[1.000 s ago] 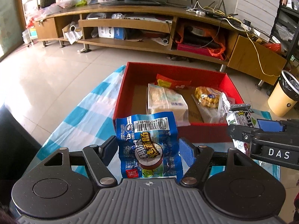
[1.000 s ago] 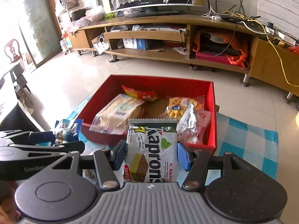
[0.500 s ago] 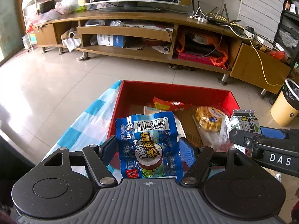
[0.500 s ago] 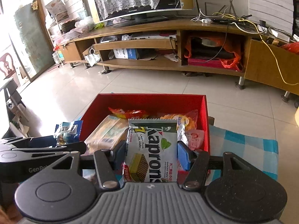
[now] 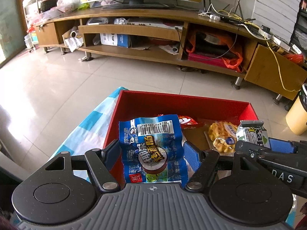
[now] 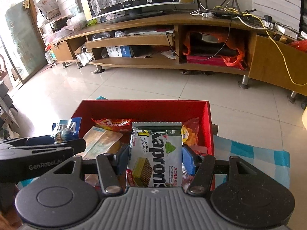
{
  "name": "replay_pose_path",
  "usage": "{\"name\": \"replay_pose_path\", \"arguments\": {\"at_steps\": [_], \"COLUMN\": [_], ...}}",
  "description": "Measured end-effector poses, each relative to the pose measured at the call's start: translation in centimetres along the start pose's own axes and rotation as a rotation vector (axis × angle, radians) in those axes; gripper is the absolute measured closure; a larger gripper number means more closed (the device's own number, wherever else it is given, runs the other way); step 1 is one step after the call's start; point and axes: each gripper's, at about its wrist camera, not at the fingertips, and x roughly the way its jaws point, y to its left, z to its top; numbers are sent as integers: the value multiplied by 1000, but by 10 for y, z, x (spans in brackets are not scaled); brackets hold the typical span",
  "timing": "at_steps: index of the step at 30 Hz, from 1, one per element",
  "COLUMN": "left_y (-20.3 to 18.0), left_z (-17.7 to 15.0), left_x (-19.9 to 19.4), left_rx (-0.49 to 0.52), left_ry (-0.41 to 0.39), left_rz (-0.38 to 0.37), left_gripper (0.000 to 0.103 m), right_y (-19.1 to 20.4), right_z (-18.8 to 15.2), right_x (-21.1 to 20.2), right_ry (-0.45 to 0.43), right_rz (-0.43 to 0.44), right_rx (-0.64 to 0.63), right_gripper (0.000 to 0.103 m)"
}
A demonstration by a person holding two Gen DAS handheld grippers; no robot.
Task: Organize snacks
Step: 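Lower both packets into the red box and open both grippers, then withdraw both grippers from the box toward the remaining snacks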
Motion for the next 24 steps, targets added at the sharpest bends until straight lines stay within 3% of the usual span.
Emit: {"name": "replay_pose_path", "arguments": {"at_steps": [13,16,24], "left_y": [3,2,4], "left_z": [4,5,3], "left_x": [23,21,6], "left_rx": [-10,-10,-3], "left_ry": [39,32,13], "left_rz": [25,25,17], "left_gripper": [24,16,10], "right_y": [2,2,0], "right_z": [4,5,6], "right_x": [34,32,18], "right_ry": [47,38,14], "right_rz": [-26,-41,-58], "right_rx": [-40,-48,-54], "right_gripper": [45,44,41]}}
